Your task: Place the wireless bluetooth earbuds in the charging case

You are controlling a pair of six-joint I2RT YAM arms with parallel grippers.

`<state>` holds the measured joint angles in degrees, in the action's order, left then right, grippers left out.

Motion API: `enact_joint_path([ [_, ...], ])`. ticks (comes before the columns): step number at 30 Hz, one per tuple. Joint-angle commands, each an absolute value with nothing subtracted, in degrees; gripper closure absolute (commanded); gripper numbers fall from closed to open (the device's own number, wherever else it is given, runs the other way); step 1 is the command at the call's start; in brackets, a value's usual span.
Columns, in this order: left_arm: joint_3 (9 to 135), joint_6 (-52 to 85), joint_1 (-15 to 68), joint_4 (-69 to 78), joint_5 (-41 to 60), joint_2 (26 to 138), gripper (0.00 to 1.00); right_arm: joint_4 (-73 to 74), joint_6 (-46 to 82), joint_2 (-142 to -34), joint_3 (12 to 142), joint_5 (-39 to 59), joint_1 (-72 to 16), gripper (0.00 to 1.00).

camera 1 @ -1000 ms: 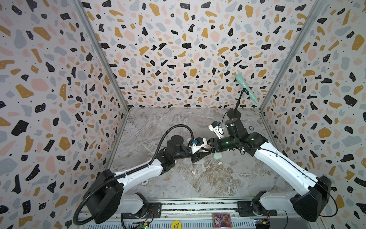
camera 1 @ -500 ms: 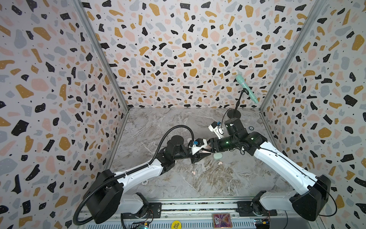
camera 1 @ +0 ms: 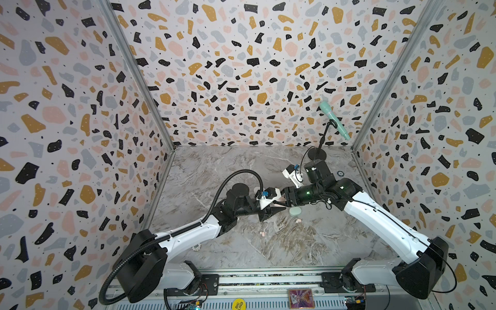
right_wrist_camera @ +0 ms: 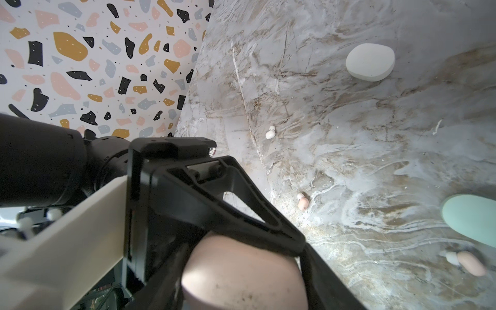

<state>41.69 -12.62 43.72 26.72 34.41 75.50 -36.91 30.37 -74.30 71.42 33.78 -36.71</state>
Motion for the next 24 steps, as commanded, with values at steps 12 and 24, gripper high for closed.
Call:
enact_joint_path([
  [12, 38.2, -1.5, 44.0, 40.4, 43.1, 76.3, 0.77, -46.5, 14.3, -65.2, 75.3, 28.8, -31.4, 0.18],
  [24, 40.9, -0.1, 44.0, 39.9, 49.6, 79.8, 0.78, -47.2, -3.2, -62.8, 74.5, 19.9, -40.9, 0.18],
])
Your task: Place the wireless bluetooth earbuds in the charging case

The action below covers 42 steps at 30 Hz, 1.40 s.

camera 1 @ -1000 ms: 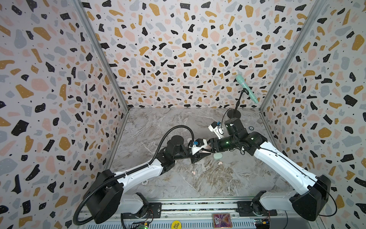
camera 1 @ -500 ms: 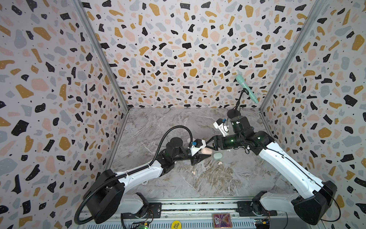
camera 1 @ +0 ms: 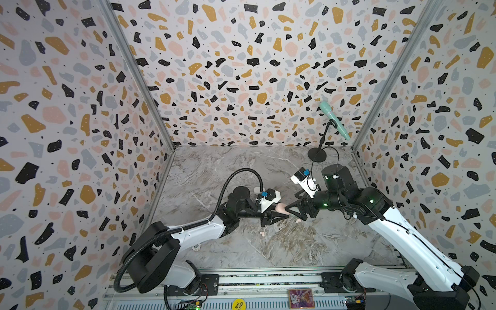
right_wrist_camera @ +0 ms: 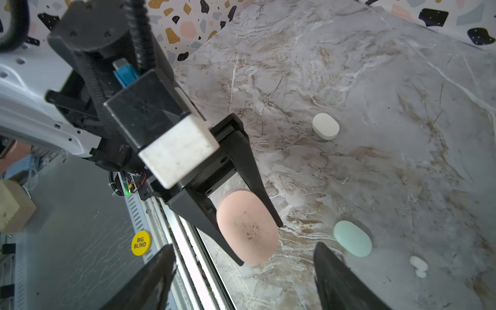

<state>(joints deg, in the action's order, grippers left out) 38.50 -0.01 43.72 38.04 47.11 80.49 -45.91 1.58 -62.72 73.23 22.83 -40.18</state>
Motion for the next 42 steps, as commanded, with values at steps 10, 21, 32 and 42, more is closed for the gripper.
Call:
enact_joint_path([
  [10, 42.4, -2.5, 43.9, 36.0, 49.7, 78.5, 0.77, -46.2, -4.1, -64.5, 72.6, 19.3, -42.8, 0.19],
  [21, 43.2, -4.3, 44.0, 33.4, 49.7, 77.4, 0.76, -45.1, -2.9, -64.7, 70.6, 17.8, -43.5, 0.19],
  [32, 43.4, -4.7, 44.0, 32.8, 49.8, 76.8, 0.76, -45.6, -1.2, -65.5, 70.8, 10.0, -43.9, 0.20],
  [42, 43.4, -4.4, 44.0, 32.6, 50.3, 76.5, 0.76, -45.6, 1.0, -64.9, 74.8, 0.8, -43.7, 0.21],
])
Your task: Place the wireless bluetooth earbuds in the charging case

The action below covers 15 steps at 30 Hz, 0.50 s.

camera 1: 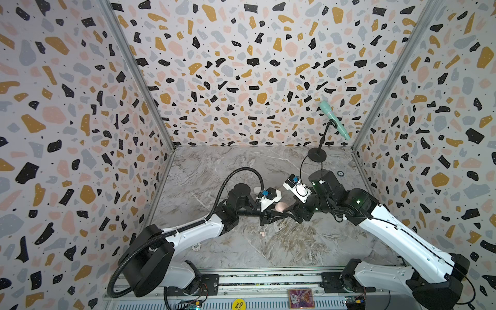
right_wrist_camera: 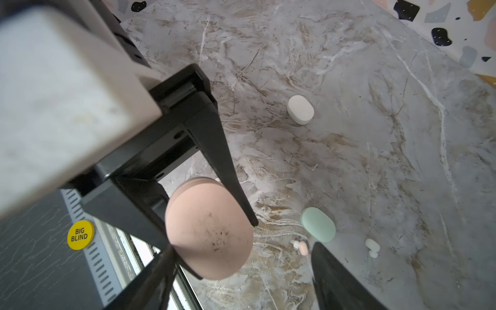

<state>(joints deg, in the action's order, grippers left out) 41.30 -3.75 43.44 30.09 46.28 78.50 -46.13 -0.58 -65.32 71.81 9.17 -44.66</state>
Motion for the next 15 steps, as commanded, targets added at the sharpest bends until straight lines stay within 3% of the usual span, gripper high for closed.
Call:
enact_joint_path([
  [1, 43.4, -4.4, 43.9, 32.5, 50.3, 76.5, 0.76, -45.8, 1.2, -65.0, 75.2, 0.4, -43.7, 0.21],
  [7, 43.4, -4.5, 44.0, 32.3, 50.4, 76.1, 0.76, -46.0, 1.8, -65.1, 76.1, 0.4, -43.3, 0.21],
  [15, 44.0, -6.1, 44.0, 29.8, 49.4, 76.2, 0.76, -43.9, 0.2, -63.1, 75.3, 15.4, -44.3, 0.19],
])
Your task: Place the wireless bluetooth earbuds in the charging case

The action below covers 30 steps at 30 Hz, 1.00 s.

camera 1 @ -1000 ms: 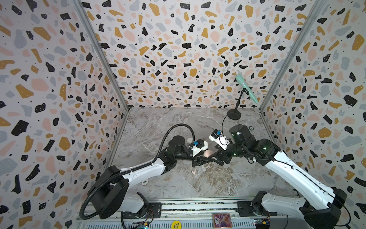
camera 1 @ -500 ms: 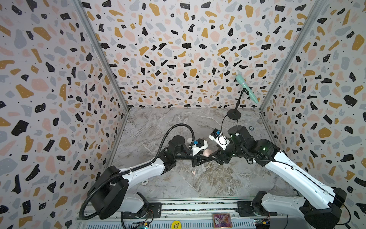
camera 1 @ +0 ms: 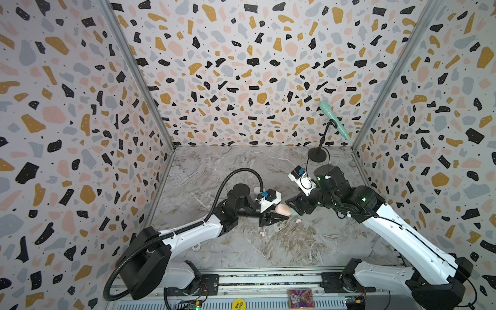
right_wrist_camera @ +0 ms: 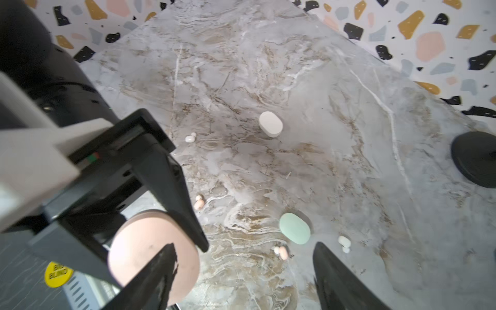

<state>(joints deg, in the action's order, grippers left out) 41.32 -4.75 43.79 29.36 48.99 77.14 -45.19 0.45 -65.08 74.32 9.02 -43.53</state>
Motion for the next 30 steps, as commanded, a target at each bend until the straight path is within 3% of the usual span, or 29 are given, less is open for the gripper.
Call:
enact_joint_path([
  [1, 44.2, -6.2, 44.0, 29.8, 49.3, 76.2, 0.76, -43.6, 0.6, -62.9, 74.7, 15.8, -45.1, 0.19],
  [16, 44.6, -6.2, 44.0, 29.5, 49.5, 75.9, 0.76, -43.6, 2.3, -65.1, 71.9, 10.9, -47.7, 0.20],
  [30, 44.7, -6.4, 44.0, 29.0, 49.9, 75.1, 0.76, -49.3, 1.4, -68.6, 75.3, -2.9, -48.0, 0.21],
])
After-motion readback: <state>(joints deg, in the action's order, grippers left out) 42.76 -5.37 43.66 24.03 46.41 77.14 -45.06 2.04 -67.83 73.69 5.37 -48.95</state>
